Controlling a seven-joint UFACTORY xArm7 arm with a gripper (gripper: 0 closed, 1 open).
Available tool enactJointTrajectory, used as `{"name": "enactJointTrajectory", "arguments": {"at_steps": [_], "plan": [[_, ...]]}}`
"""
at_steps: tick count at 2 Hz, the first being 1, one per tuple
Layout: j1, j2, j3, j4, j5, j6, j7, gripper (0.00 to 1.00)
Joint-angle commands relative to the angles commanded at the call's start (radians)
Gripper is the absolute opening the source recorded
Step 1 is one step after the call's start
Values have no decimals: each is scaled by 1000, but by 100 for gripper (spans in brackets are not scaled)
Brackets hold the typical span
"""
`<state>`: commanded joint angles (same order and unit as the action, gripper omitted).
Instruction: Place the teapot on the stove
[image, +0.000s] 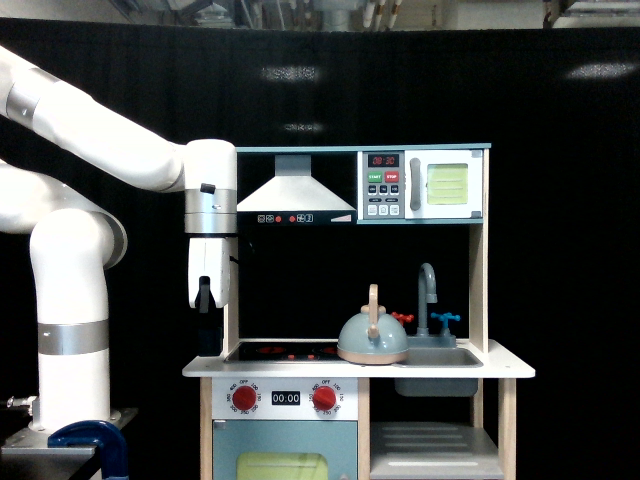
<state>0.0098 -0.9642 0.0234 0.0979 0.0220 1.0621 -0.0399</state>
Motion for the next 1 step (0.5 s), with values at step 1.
{"name": "enactJointTrajectory", "arguments": {"at_steps": [1], "plan": [[35, 26, -35, 25, -36, -37, -125, 100]]}}
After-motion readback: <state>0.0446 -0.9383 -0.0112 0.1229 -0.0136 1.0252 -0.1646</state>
